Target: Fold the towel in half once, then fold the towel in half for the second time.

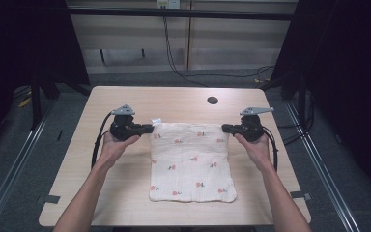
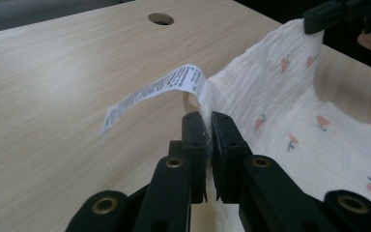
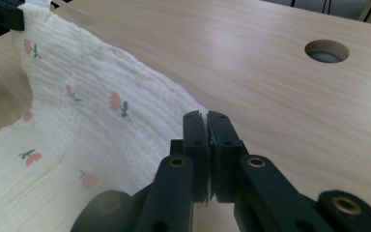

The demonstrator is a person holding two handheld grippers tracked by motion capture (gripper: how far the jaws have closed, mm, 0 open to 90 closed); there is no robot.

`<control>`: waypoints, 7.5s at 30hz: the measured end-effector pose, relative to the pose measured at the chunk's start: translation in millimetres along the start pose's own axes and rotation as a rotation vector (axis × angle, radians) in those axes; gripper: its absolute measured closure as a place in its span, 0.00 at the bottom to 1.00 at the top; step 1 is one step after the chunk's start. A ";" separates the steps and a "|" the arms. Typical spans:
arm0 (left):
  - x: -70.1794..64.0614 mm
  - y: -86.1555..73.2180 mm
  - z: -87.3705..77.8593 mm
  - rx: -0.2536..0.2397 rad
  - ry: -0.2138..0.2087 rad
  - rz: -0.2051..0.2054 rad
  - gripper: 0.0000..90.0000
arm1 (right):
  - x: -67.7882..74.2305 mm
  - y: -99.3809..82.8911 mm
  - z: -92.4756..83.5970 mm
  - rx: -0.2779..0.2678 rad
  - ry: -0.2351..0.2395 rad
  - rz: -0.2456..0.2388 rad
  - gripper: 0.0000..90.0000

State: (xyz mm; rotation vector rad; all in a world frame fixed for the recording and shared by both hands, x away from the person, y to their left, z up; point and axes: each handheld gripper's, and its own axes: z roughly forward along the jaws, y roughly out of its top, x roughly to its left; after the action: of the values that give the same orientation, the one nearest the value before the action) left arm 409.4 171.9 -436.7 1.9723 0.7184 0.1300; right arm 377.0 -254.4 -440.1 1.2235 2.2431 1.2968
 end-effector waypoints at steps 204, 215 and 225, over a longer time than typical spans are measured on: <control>-47.0 -39.7 14.8 0.199 -0.035 0.034 0.54 | 225.5 -60.1 72.5 0.299 0.390 -0.325 0.56; -45.4 -43.2 16.3 0.212 -0.020 0.032 0.52 | 238.4 -64.5 72.3 0.296 0.297 -0.454 0.62; -45.1 -43.3 15.3 0.216 -0.024 0.026 0.52 | 227.6 -62.0 74.5 0.284 0.283 -0.403 0.89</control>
State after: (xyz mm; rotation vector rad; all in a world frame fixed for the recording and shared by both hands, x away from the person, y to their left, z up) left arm 359.7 150.1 -471.4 2.1854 0.7163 0.0452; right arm 250.6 -48.8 -494.4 0.6335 2.7657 1.0735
